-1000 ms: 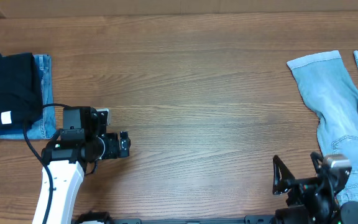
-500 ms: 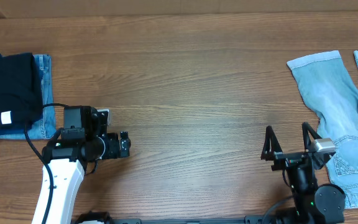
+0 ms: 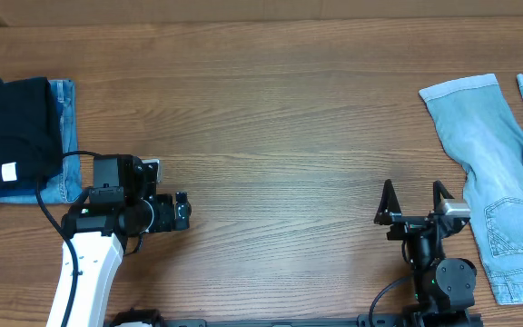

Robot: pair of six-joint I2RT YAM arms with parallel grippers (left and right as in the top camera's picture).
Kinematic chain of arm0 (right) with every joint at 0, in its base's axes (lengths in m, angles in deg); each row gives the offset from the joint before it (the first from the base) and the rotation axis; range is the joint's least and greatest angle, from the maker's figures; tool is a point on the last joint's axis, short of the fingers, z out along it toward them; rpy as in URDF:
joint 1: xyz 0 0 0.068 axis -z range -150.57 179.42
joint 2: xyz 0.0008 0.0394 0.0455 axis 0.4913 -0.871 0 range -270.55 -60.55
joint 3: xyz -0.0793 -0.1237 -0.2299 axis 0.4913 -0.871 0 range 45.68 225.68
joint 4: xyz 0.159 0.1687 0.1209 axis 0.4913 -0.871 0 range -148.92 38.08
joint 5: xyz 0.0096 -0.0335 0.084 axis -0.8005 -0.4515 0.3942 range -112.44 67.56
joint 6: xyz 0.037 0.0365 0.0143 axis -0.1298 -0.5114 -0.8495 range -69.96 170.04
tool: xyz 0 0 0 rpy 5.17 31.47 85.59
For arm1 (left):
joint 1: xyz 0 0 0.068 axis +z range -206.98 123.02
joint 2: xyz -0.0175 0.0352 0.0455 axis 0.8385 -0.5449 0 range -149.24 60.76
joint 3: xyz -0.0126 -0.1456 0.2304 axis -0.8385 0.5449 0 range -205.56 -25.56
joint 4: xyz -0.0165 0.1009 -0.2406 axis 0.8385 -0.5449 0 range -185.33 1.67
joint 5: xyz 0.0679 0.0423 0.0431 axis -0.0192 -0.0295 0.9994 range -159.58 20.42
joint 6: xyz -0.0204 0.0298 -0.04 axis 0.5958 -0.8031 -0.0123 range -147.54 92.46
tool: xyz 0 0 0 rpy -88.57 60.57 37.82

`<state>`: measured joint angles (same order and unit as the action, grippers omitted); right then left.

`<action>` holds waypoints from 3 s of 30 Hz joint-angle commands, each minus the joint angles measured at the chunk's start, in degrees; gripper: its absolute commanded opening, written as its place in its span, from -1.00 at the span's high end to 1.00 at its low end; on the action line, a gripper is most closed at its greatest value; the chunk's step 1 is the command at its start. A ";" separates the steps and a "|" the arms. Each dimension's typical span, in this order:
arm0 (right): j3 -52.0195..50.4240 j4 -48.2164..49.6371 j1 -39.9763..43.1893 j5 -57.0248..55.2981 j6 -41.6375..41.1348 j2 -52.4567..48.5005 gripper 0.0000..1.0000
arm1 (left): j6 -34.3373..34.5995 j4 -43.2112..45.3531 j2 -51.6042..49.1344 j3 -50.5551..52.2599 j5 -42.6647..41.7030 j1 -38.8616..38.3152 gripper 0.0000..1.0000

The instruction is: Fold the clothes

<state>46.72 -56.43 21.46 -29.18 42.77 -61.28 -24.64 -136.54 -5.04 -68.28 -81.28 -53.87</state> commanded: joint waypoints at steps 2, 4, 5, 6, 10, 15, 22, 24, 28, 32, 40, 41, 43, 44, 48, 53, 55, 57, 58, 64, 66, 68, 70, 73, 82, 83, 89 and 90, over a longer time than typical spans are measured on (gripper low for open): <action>-0.57 0.22 -0.33 1.75 -0.24 0.57 -1.00 | 0.55 0.09 -0.20 0.09 0.28 0.17 -1.00; -0.57 0.22 -0.33 1.75 -0.26 0.57 -1.00 | 0.55 0.09 -0.20 0.09 0.28 0.17 -1.00; -0.57 0.22 -0.33 1.75 -0.26 0.57 -1.00 | 0.55 0.09 -0.20 0.09 0.28 0.17 -1.00; -0.57 0.22 -0.31 1.75 -0.26 0.57 -1.00 | 0.55 0.09 -0.20 0.11 0.28 0.17 -1.00; -0.57 0.22 -0.33 1.75 -0.26 0.57 -1.00 | 0.55 0.09 -0.20 0.09 0.28 0.17 -1.00; -0.57 0.22 -0.31 1.75 -0.26 0.57 -1.00 | 0.55 0.09 -0.20 0.09 0.28 0.17 -1.00; -0.57 0.22 -0.33 1.75 -0.26 0.57 -1.00 | 0.55 0.17 -0.20 0.11 0.28 0.17 -1.00; -0.57 0.22 -0.31 1.75 -0.26 0.57 -1.00 | 0.55 0.22 -0.20 0.11 0.28 0.17 -1.00; -0.57 0.22 -0.33 1.75 -0.26 0.57 -1.00 | 0.55 0.22 -0.20 0.11 0.28 0.17 -1.00; -0.57 0.22 -0.31 1.75 -0.26 0.57 -1.00 | 0.50 0.35 2.43 0.50 0.70 0.22 -1.00; -0.57 0.22 -0.33 1.75 -0.26 0.57 -1.00 | 0.15 13.05 28.13 16.87 1.03 0.17 -1.00; -0.57 0.22 -0.31 1.75 -0.26 0.57 -1.00 | 0.13 14.10 32.54 19.30 0.98 0.17 -1.00; -0.57 0.22 -0.33 1.77 -0.26 0.57 -1.00 | 0.13 16.44 39.50 22.99 1.18 0.09 -1.00; -0.57 0.22 -0.33 1.75 -0.26 0.57 -1.00 | 0.13 19.28 42.49 25.33 1.55 -0.57 -1.00; -0.57 0.22 -0.31 1.75 -0.26 0.57 -1.00 | 0.13 30.27 51.43 32.74 5.20 -2.71 -1.00; -0.57 0.22 -0.31 1.75 -0.24 0.57 -1.00 | 0.96 46.01 59.74 41.48 9.14 -3.54 -1.00; -0.57 0.22 -0.33 1.75 -0.26 0.57 -1.00 | 0.31 48.35 61.96 42.47 11.04 -3.67 -1.00; -0.57 0.22 -0.31 1.75 -0.26 0.57 -1.00 | -3.58 50.34 64.65 42.47 12.35 -4.52 -1.00; -0.57 0.22 -0.31 1.75 -0.26 0.57 -1.00 | -5.31 49.37 65.81 42.47 12.31 -4.83 -1.00; -0.57 0.22 -0.33 1.75 -0.26 0.57 -1.00 | -6.58 43.89 65.61 42.45 11.89 -6.36 -1.00; -0.57 0.22 -0.31 1.75 -0.26 0.57 -1.00 | -6.58 43.85 65.61 42.45 11.89 -6.36 -1.00; -0.57 0.22 -0.33 1.75 -0.26 0.57 -1.00 | -6.58 43.85 65.57 42.45 11.89 -6.36 -1.00; -0.57 0.22 -0.33 1.75 -0.26 0.57 -1.00 | -6.58 43.85 65.55 42.45 11.89 -6.36 -1.00; -0.57 0.22 -0.33 1.75 -0.26 0.57 -1.00 | -6.58 43.85 65.55 42.45 11.89 -6.36 -1.00; -0.57 0.22 -0.31 1.75 -0.24 0.57 -1.00 | -6.58 43.85 65.55 42.45 11.89 -6.36 -1.00; -0.57 0.22 -0.33 1.75 -0.26 0.57 -1.00 | -6.58 43.85 65.55 42.45 11.89 -6.36 -1.00; -0.57 0.22 -0.31 1.75 -0.24 0.57 -1.00 | -6.58 43.85 65.55 42.45 11.89 -6.36 -1.00; -0.57 0.22 -0.33 1.75 -0.26 0.57 -1.00 | -6.58 43.85 65.55 42.45 11.89 -6.36 -1.00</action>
<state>46.72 -56.45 21.46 -27.32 42.77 -61.24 -29.67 -92.65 60.03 -26.03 -70.16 -59.90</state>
